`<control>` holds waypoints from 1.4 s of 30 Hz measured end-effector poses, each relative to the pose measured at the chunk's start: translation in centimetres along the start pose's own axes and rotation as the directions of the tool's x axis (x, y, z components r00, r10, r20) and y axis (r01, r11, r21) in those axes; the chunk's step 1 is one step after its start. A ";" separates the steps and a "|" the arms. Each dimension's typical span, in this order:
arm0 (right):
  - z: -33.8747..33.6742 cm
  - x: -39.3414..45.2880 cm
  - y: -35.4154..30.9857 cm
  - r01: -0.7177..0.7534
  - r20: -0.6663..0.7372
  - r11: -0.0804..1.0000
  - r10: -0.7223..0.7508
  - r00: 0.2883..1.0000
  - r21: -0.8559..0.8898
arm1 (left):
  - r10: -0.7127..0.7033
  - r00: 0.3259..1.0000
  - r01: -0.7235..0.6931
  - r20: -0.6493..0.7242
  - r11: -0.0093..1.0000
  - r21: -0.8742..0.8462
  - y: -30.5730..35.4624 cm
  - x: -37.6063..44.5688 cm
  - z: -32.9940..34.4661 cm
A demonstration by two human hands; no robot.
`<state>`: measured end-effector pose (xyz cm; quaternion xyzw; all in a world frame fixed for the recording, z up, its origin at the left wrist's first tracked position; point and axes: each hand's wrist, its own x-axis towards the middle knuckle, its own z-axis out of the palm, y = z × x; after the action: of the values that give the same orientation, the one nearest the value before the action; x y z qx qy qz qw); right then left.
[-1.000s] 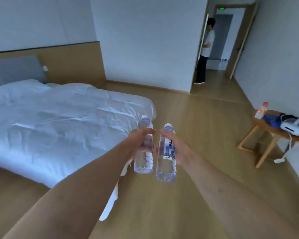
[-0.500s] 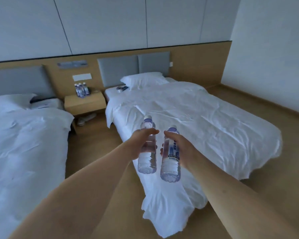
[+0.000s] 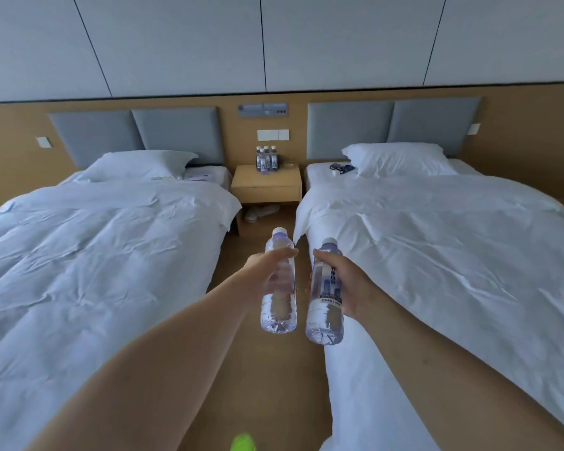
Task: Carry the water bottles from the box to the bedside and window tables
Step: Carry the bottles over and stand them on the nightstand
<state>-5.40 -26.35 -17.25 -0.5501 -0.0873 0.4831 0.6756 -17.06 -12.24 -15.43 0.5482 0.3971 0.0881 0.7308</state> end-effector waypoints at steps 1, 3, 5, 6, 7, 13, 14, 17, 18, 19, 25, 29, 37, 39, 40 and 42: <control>0.7 2.1 -0.5 -0.002 0.003 1.000 0.002 1.000 -0.005 | 0.005 1.000 -0.005 -0.006 1.000 0.000 0.8 1.8 -0.9; 2.2 6.5 -1.7 -0.008 0.005 1.000 0.008 1.000 -0.013 | 0.031 0.999 -0.030 -0.022 1.000 0.005 2.4 5.6 -2.8; 3.9 11.1 -3.0 -0.010 -0.002 1.000 0.010 1.000 -0.026 | 0.035 0.999 -0.035 -0.032 0.999 -0.009 4.4 9.7 -4.6; 4.9 13.3 -3.8 -0.014 -0.006 0.999 0.014 1.000 -0.030 | 0.022 0.999 -0.022 -0.034 1.000 -0.017 5.5 11.8 -5.4; 5.8 15.4 -4.6 -0.021 -0.010 0.999 0.021 1.000 -0.034 | 0.007 0.999 -0.008 -0.036 1.000 -0.024 6.7 13.8 -6.2; 9.5 27.0 -9.7 -0.048 -0.050 0.999 0.047 0.998 -0.025 | -0.073 0.997 0.073 0.015 0.997 -0.037 14.1 25.0 -10.1; 9.9 28.6 -10.5 -0.054 -0.043 0.998 0.054 0.998 -0.018 | -0.084 0.996 0.085 0.040 0.996 -0.032 15.2 26.6 -10.7; 10.9 33.9 -12.7 -0.059 -0.025 0.998 0.058 0.998 -0.022 | -0.103 0.988 0.098 0.112 0.994 0.050 17.8 31.4 -12.0; 11.1 35.8 -13.3 -0.061 -0.021 0.998 0.060 0.998 -0.027 | -0.102 0.988 0.093 0.120 0.993 0.076 18.5 33.1 -12.4; 11.3 37.9 -13.9 -0.069 -0.013 0.997 0.068 0.998 -0.025 | -0.099 0.988 0.088 0.117 0.991 0.098 19.1 34.9 -12.8; 11.4 51.5 -17.2 -0.085 -0.011 0.996 0.085 0.996 -0.040 | 0.039 0.998 -0.032 -0.049 0.990 0.134 23.0 46.2 -14.8; 11.0 61.3 -21.3 -0.090 0.004 0.994 0.090 0.996 -0.060 | 0.143 0.977 -0.121 -0.160 0.983 0.140 27.1 54.3 -15.8; 10.0 77.2 -30.0 -0.133 0.073 0.989 0.138 0.988 -0.070 | 0.087 0.953 -0.056 -0.290 0.992 0.113 36.9 68.9 -16.1; 9.8 80.3 -31.2 -0.151 0.048 0.987 0.154 0.987 -0.060 | 0.051 0.952 -0.032 -0.302 0.997 0.069 38.5 72.2 -15.8; 9.6 81.7 -31.7 -0.163 0.028 0.985 0.165 0.986 -0.058 | 0.025 0.953 -0.011 -0.302 0.999 0.048 39.2 73.8 -15.6; 9.3 84.6 -32.7 -0.174 -0.013 0.983 0.173 0.985 -0.058 | -0.025 0.958 0.028 -0.286 1.000 0.007 40.4 77.1 -15.0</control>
<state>50.65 45.49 -21.65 -0.5770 -0.0506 0.5352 0.6149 36.75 57.73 -18.82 0.5283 0.5065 0.1543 0.6637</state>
